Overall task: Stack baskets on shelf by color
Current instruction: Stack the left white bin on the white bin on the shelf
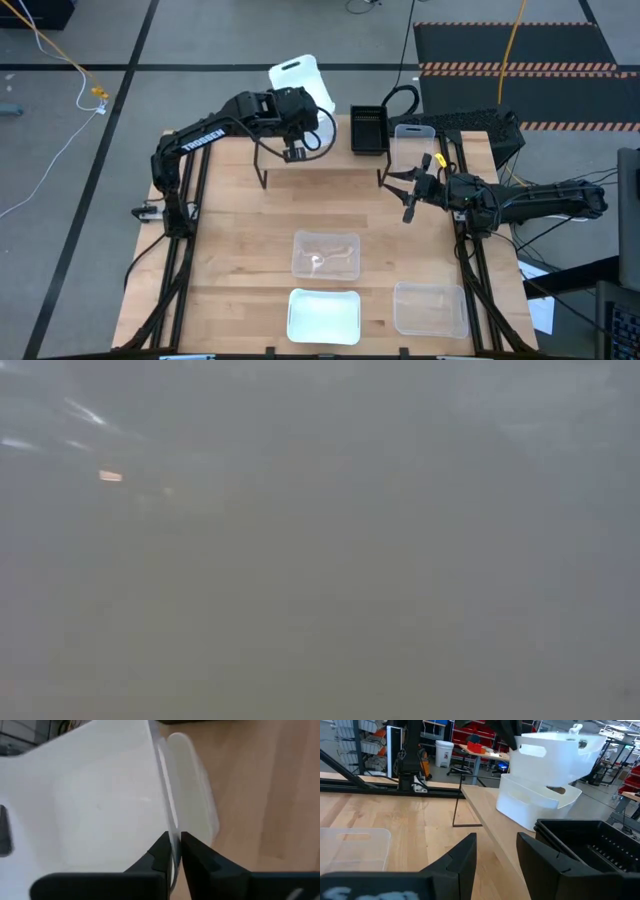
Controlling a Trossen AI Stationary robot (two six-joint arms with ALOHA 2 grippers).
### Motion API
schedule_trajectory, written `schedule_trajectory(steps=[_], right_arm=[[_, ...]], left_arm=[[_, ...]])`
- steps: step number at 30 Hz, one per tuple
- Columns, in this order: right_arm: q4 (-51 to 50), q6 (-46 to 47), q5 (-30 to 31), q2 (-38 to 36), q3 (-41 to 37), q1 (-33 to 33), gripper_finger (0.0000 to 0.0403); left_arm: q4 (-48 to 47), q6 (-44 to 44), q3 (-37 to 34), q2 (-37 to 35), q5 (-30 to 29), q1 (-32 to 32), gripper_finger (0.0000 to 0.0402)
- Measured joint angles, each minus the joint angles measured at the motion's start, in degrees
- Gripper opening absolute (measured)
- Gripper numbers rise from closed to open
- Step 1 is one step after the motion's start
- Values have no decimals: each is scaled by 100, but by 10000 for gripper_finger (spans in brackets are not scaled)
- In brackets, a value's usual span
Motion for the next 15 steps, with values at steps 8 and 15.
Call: schedule_trajectory(steps=[8,15], right_arm=[[2,0,0,0,0,2,132],[2,0,0,0,0,2,132]], left_arm=[[115,-222,0,1,373,262,10],[75,-416,0,1,754,286,34]])
